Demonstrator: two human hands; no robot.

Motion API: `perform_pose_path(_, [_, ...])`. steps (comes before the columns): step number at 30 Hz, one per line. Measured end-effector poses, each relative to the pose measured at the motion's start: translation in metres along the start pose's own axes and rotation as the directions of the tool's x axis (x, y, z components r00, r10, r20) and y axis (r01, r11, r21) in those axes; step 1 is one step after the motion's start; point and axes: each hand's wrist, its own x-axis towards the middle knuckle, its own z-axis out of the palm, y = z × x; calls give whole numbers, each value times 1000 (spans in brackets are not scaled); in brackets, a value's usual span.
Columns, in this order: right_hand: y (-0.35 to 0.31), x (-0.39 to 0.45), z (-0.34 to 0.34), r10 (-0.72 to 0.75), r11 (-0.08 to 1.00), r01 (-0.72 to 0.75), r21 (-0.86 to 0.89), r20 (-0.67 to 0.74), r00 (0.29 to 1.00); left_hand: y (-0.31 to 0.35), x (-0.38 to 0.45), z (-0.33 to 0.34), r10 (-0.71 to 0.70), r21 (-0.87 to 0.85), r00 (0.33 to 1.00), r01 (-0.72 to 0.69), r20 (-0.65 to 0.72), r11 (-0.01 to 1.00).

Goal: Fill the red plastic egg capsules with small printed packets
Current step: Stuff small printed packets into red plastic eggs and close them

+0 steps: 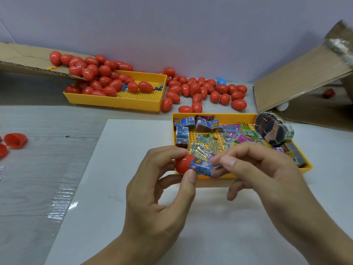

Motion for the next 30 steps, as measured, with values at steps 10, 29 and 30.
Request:
perform_pose_path(10, [-7, 2, 4, 276, 934, -297, 197, 129, 953, 0, -2, -1, 133, 123, 989, -141, 69, 982])
perform_pose_path(29, [3, 8, -3, 446, 668, -599, 442, 407, 797, 4, 3, 0, 151, 86, 974, -167, 168, 982])
perform_pose_path(30, [2, 8, -3, 442, 678, -596, 429, 410, 798, 3, 3, 0, 153, 84, 975, -168, 161, 982])
